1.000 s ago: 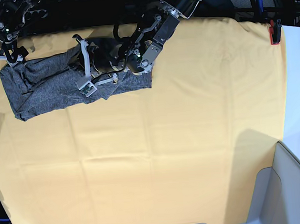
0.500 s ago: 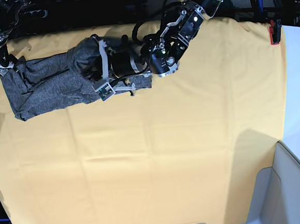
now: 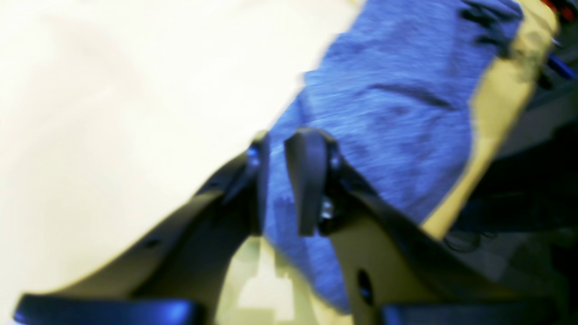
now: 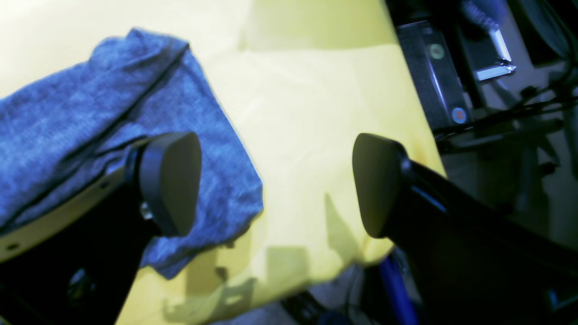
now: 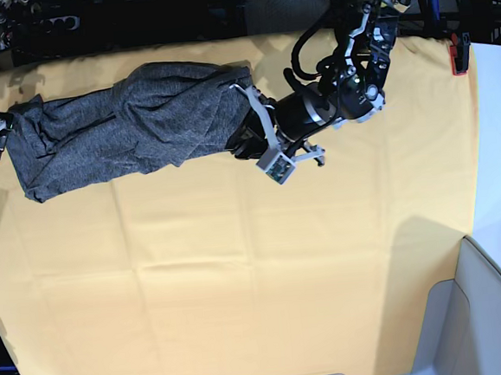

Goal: Fold the T-shirt properly
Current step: 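Smooth the folded bundle with the left gripper and withdraw it, then grasp the bundle's end with the right gripper, then fold the bundle end over onto the shirt with the right gripper, then press and adjust the folded shirt with the right gripper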

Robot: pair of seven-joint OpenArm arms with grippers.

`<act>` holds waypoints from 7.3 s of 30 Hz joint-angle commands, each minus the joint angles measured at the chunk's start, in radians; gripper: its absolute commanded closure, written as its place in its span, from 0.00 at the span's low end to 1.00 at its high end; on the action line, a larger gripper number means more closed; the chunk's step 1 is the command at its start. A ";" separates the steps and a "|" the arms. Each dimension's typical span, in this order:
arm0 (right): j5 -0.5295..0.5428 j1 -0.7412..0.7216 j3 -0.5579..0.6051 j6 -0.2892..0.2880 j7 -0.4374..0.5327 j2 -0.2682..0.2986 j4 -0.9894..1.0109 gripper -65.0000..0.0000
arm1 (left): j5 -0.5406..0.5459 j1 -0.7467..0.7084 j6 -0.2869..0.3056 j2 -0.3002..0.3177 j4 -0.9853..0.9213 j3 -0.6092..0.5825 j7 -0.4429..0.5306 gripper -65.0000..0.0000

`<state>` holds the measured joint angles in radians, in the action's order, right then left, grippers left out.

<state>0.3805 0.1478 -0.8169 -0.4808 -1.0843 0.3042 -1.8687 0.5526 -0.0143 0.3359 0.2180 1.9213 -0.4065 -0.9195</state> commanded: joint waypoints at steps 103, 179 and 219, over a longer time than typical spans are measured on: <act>0.343 -0.070 0.535 -0.178 -0.261 -0.392 -0.104 0.98 | 0.013 -0.284 0.012 0.120 0.022 0.297 0.017 0.71; -0.030 -0.258 0.739 0.043 -0.196 -0.356 -0.072 1.00 | 0.014 -0.280 0.007 0.133 0.020 0.298 0.017 0.71; 0.323 -0.211 1.283 0.096 -0.153 -0.038 -0.165 0.99 | 0.013 -0.235 0.006 0.131 -0.061 0.292 0.017 0.71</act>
<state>0.7044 -0.0448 0.4744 -0.3862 -1.2560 0.2600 -2.0186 0.5526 -0.2573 0.3393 0.3420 1.8450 -0.1158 -0.9188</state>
